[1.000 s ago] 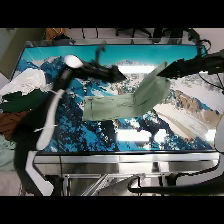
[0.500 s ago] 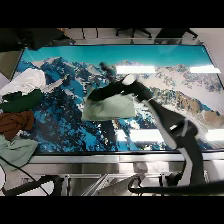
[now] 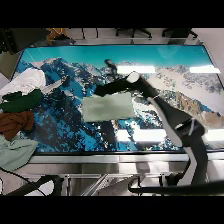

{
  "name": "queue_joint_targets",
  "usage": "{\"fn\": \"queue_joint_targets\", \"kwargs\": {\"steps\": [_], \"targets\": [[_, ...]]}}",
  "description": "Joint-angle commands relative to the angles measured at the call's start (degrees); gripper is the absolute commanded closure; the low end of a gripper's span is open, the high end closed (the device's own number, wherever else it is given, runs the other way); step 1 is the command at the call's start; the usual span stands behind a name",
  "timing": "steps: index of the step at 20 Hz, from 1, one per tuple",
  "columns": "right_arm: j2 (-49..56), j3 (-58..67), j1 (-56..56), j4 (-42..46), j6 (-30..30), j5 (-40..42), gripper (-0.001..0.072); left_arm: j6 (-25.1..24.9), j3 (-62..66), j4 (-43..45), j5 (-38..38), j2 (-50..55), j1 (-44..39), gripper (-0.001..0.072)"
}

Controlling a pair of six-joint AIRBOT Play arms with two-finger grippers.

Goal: Fold the shirts.

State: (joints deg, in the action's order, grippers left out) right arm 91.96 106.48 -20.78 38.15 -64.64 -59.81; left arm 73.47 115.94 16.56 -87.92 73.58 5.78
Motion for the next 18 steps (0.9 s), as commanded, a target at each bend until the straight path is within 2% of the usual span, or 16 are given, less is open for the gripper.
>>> {"fn": "queue_joint_targets", "kwargs": {"steps": [1, 3, 6, 15, 16, 17, 18], "targets": [[-3.78, -0.04, 13.66, 13.97, -11.91, -16.63, 0.0023, 0.04, 0.0, 0.2, -0.2, 0.02, 0.09, 0.0692], [-3.21, -2.36, 18.45, 15.43, -12.74, -21.57, 0.0023, 0.04, 0.02, 0.17, -0.22, 0.0, 0.09, 0.0692], [-1.7, -7.21, 19.85, 15.39, -11.13, -21.64, 0.0023, 0.04, 0.02, 0.2, -0.2, 0.11, 0.02, 0.0692], [6.67, -7.56, 12.85, 8.04, -7.06, -18.82, 0.0026, 0.04, 0.02, 0.24, -0.35, 0.11, 0.02, 0.0692], [7.08, -7.56, 12.07, 6.64, -6.43, -18.25, 0.0054, 0.02, 0.0, 0.26, -0.59, 0.13, 0.04, 0.0692], [7.21, -7.54, 11.58, 5.68, -5.92, -17.59, 0.017, 0.02, 0.0, 0.28, -0.63, 0.13, 0.02, 0.0692], [7.21, -7.39, 11.41, 4.98, -4.9, -17.33, 0.037, 0.02, 0.0, 0.28, -0.63, 0.13, 0.04, 0.0692]]}}
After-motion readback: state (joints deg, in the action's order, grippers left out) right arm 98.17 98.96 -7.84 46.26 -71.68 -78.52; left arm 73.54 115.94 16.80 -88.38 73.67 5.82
